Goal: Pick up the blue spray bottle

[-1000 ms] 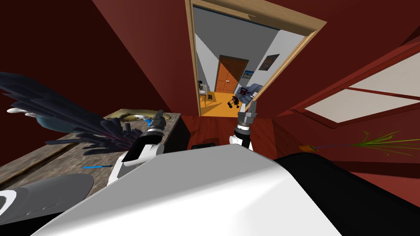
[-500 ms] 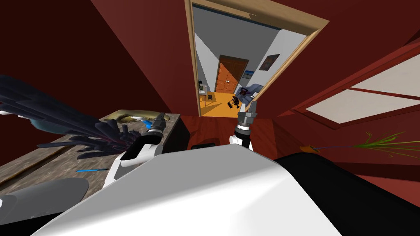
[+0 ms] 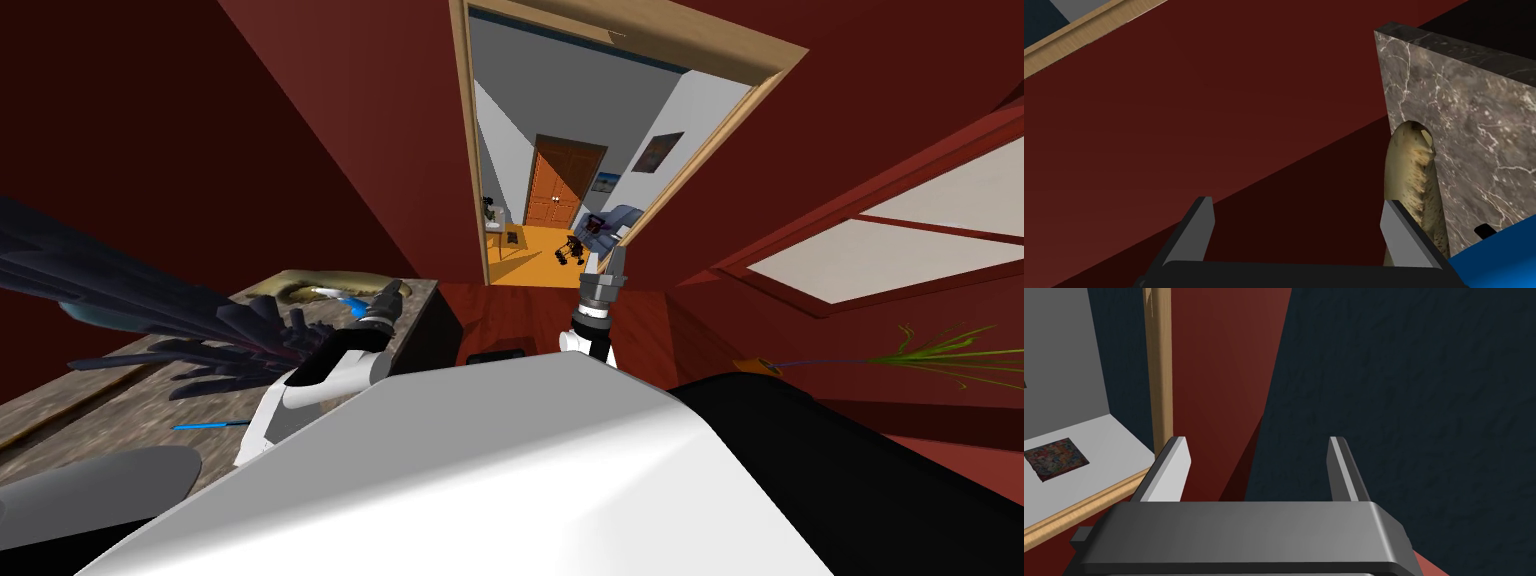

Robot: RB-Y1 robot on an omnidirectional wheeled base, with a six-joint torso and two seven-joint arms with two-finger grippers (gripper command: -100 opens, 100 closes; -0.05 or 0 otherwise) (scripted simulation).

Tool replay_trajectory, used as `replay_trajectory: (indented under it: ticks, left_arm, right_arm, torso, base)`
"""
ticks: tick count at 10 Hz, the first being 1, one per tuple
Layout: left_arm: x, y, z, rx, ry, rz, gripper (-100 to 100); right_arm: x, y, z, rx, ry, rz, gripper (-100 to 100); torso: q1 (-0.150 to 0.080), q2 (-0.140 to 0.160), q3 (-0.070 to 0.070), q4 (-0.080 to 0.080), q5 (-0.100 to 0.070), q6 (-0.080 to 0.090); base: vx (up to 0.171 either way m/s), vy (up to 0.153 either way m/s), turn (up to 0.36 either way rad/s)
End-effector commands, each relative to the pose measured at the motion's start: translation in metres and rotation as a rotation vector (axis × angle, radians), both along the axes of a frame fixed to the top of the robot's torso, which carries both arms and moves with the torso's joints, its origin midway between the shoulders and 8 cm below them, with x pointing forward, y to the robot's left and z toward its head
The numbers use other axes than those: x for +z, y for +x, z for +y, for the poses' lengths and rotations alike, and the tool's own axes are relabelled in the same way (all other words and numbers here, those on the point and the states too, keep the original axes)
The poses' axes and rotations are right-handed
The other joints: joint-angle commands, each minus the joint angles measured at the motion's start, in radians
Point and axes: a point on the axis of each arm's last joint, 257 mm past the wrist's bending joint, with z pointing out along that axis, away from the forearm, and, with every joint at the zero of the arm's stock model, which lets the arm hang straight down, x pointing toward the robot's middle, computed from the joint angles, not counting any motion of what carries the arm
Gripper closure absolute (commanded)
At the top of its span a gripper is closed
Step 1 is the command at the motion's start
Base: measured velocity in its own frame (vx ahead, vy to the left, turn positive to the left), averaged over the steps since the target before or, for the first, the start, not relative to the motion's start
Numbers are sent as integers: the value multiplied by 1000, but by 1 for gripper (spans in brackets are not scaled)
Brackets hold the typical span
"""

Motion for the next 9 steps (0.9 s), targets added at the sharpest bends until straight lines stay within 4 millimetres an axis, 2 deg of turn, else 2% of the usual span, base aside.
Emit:
replay_trajectory:
  ticks: [1, 2, 4, 5, 9]
  left_arm:
    - [-12, -3, 3, 10, -4, 47, -100]
    - [-12, -3, 9, 13, 18, 67, -100]
    - [-26, -8, 11, 25, 10, 123, -100]
    - [-26, -10, 18, 29, 32, 143, -100]
    - [-45, -20, 28, 52, 41, 248, -100]
  right_arm:
    - [0, 0, 0, 0, 0, 0, 0]
    - [0, 0, 0, 0, 0, 0, 0]
    - [0, 0, 0, 0, 0, 0, 0]
    - [0, 0, 0, 0, 0, 0, 0]
    - [0, 0, 0, 0, 0, 0, 0]
  torso:
    - [0, 0, 0, 0, 0, 0]
    - [0, 1, 0, 0, 0, 0]
    - [0, 0, 0, 0, 0, 0]
    - [1, 1, 1, 0, 0, 0]
    - [0, 0, 0, 0, 0, 0]
  base:
    - [24, -4, 0]
    - [41, -14, 5]
    - [31, -9, 2]
    - [33, -9, 4]
    - [42, -7, 3]
